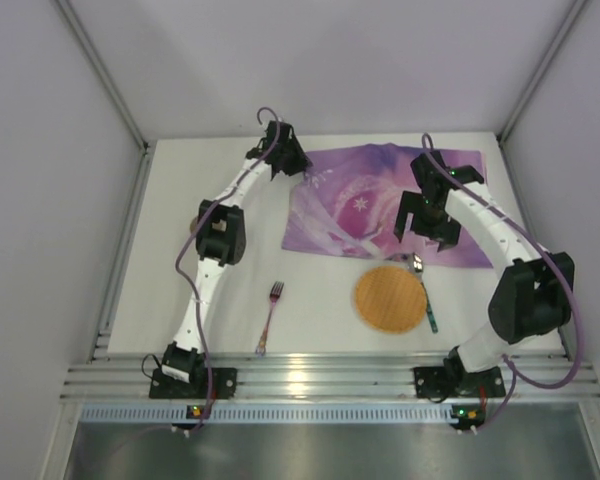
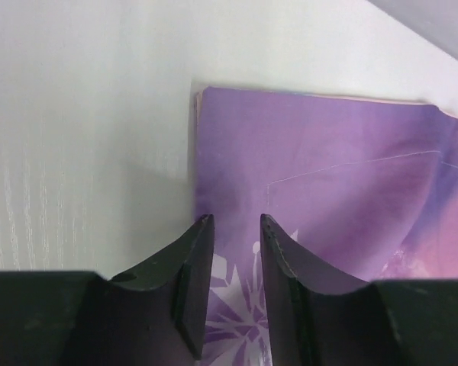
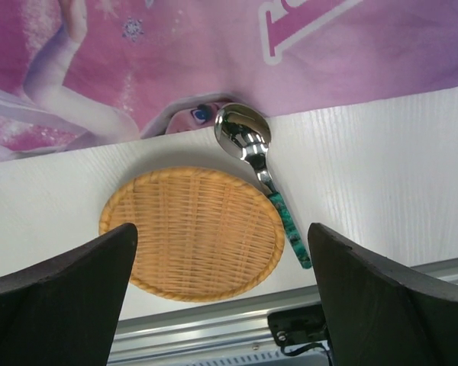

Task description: Set the dinner table for one person

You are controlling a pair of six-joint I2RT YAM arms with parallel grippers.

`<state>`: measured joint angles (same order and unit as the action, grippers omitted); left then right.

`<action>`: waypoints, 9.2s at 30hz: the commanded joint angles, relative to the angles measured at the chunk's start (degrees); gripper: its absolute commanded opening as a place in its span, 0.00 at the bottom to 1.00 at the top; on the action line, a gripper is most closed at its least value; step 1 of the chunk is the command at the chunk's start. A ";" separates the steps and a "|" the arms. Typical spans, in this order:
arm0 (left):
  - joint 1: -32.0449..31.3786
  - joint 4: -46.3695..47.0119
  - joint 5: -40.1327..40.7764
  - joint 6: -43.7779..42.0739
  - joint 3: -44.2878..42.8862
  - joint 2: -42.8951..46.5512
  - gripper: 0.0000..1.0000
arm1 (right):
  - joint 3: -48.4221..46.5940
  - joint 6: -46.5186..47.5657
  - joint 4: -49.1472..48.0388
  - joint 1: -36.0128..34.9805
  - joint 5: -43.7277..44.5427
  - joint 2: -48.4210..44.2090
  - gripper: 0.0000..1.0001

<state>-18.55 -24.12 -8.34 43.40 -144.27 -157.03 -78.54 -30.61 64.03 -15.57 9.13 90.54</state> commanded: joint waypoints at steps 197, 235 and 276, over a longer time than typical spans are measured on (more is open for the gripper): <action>3.86 -5.94 1.13 -20.01 66.04 43.92 0.77 | 2.78 5.12 -13.67 -3.68 -11.85 -5.73 1.00; -18.10 12.59 -35.25 -10.88 84.68 58.60 0.90 | 0.67 6.88 -8.93 -0.95 -10.27 -7.22 1.00; -26.98 17.22 -37.37 -1.37 70.72 44.34 0.00 | 6.91 6.62 -8.31 -0.95 -6.93 -12.76 1.00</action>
<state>-45.28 -1.63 -43.90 44.23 -69.25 -118.48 -71.94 -24.03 56.84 -17.06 1.06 79.40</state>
